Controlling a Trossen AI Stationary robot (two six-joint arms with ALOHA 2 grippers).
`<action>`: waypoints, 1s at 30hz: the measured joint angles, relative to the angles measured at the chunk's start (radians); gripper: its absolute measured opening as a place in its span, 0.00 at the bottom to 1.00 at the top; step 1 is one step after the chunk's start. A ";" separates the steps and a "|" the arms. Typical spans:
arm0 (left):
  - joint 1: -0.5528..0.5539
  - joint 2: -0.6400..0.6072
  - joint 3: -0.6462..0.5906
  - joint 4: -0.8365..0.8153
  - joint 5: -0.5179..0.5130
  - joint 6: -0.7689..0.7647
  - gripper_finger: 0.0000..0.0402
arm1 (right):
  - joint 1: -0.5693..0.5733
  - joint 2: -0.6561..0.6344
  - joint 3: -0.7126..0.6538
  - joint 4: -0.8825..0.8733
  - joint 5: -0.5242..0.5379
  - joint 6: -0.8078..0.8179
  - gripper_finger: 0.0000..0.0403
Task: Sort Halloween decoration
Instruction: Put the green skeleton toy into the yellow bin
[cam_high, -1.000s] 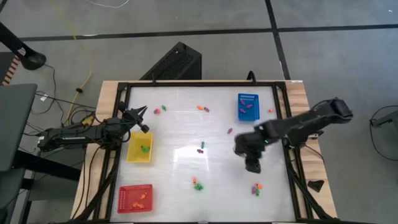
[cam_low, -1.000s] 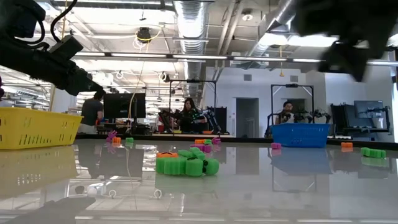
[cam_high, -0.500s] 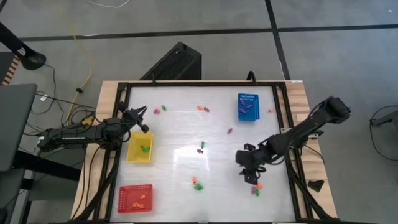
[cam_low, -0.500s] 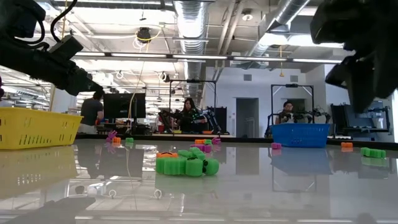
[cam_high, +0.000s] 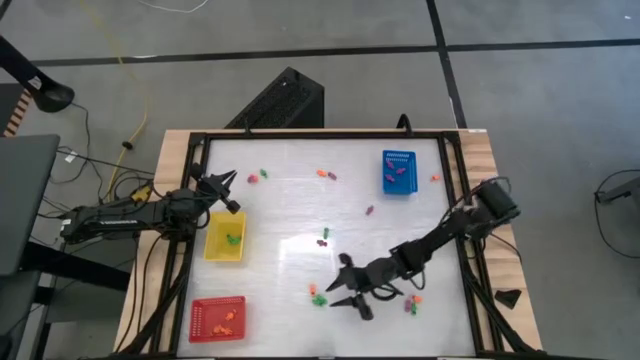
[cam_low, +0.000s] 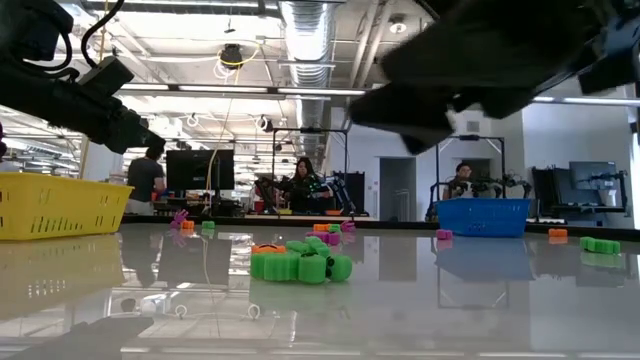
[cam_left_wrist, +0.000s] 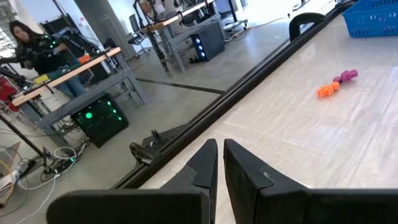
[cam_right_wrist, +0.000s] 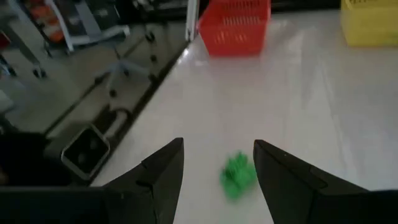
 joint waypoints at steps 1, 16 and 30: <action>0.000 0.000 0.000 0.000 0.000 0.000 0.04 | -0.001 0.031 0.015 0.029 0.001 0.000 0.55; 0.000 0.000 0.000 0.000 0.000 0.000 0.04 | 0.024 0.217 0.155 -0.116 0.266 0.164 0.55; 0.000 0.000 0.000 0.000 0.000 0.000 0.04 | 0.034 0.217 0.155 -0.127 0.274 0.186 0.55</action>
